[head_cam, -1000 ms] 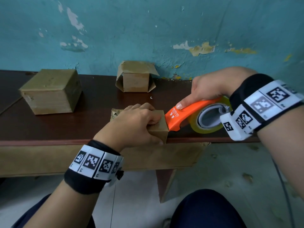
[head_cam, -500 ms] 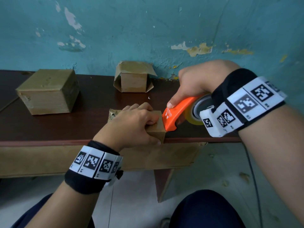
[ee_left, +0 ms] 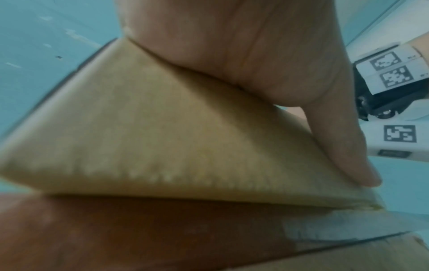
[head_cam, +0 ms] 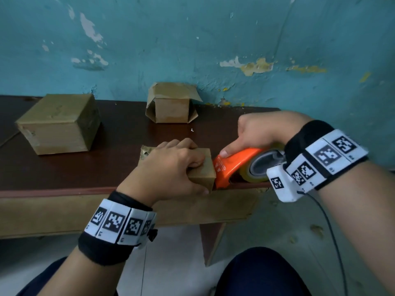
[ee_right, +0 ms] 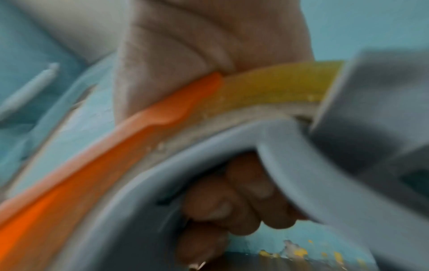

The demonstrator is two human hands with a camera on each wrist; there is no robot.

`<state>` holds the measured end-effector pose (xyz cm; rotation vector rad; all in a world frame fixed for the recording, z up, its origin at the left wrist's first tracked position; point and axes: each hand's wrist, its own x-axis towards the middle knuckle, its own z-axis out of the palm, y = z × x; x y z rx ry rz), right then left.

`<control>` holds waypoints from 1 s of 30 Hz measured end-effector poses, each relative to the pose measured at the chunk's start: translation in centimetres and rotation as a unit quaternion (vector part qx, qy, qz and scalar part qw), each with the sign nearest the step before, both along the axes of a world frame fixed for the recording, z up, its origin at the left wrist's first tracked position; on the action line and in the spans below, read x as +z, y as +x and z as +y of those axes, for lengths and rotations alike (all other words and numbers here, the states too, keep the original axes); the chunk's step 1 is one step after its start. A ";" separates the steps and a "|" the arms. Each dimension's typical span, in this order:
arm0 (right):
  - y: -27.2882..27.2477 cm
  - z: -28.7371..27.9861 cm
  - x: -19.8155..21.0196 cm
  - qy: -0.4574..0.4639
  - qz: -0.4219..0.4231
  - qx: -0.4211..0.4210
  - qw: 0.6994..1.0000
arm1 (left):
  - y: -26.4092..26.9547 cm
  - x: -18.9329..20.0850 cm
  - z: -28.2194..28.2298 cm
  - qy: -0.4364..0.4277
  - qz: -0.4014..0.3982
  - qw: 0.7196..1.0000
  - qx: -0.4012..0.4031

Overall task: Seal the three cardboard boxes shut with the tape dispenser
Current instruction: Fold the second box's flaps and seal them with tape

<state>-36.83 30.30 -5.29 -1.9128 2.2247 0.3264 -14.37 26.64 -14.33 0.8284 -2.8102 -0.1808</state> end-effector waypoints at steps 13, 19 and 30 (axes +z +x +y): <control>-4.8 1.8 -1.6 -0.161 -0.353 -0.194 0.901 | 0.3 -0.6 0.0 -0.012 0.021 0.999 0.026; -4.6 0.5 -4.3 -0.231 -0.492 -0.273 0.794 | 0.6 -0.2 0.4 -0.013 0.035 0.999 0.028; -1.9 1.0 -7.4 -0.198 -0.656 -0.288 0.669 | 0.9 0.0 0.7 -0.007 0.043 0.998 0.034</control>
